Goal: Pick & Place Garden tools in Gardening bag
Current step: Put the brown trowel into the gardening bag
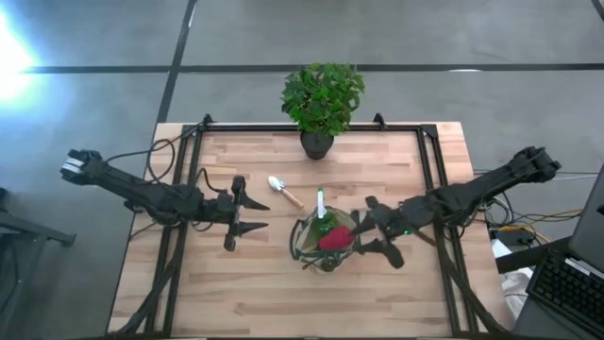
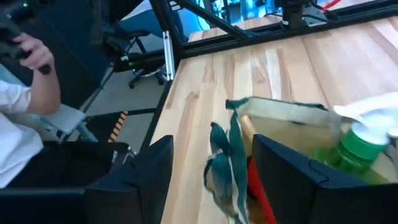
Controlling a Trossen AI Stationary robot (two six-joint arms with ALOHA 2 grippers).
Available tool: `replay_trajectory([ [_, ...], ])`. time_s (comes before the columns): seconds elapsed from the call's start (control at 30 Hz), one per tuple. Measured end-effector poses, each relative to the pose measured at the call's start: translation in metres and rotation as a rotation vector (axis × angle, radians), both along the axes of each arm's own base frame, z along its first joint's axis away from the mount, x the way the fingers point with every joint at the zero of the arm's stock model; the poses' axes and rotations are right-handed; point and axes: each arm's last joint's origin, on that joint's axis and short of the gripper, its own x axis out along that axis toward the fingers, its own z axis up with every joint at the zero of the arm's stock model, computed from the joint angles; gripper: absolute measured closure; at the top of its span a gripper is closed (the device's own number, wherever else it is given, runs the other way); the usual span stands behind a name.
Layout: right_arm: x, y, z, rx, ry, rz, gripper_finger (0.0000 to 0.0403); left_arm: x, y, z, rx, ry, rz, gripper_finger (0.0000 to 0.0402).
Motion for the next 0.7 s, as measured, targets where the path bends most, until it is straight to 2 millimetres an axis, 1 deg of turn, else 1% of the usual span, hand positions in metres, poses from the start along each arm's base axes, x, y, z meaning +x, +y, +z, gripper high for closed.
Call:
replay_trajectory([
  [0.1, -0.012, -0.005, 0.004, -0.011, 0.028, 0.002, 0.0207, 0.001, 0.004, -0.006, 0.013, 0.059, 0.091, 0.0211],
  [0.2, -0.023, -0.009, 0.005, -0.028, 0.062, -0.013, 0.0218, 0.001, 0.011, -0.017, 0.013, 0.160, 0.184, 0.0214],
  [0.4, -0.031, -0.018, 0.005, -0.085, 0.093, -0.159, 0.0227, 0.004, 0.035, -0.032, -0.063, 0.336, 0.344, 0.0215],
  [0.47, -0.032, -0.019, 0.005, -0.098, 0.087, -0.189, 0.0227, 0.007, 0.044, -0.035, -0.146, 0.337, 0.404, 0.0216],
  [0.6, -0.031, -0.019, 0.005, -0.107, 0.088, -0.207, 0.0229, 0.014, 0.061, -0.041, -0.390, 0.306, 0.559, 0.0216],
  [0.7, -0.031, -0.019, 0.004, -0.108, 0.088, -0.207, 0.0230, 0.019, 0.072, -0.049, -0.445, 0.327, 0.637, 0.0217],
])
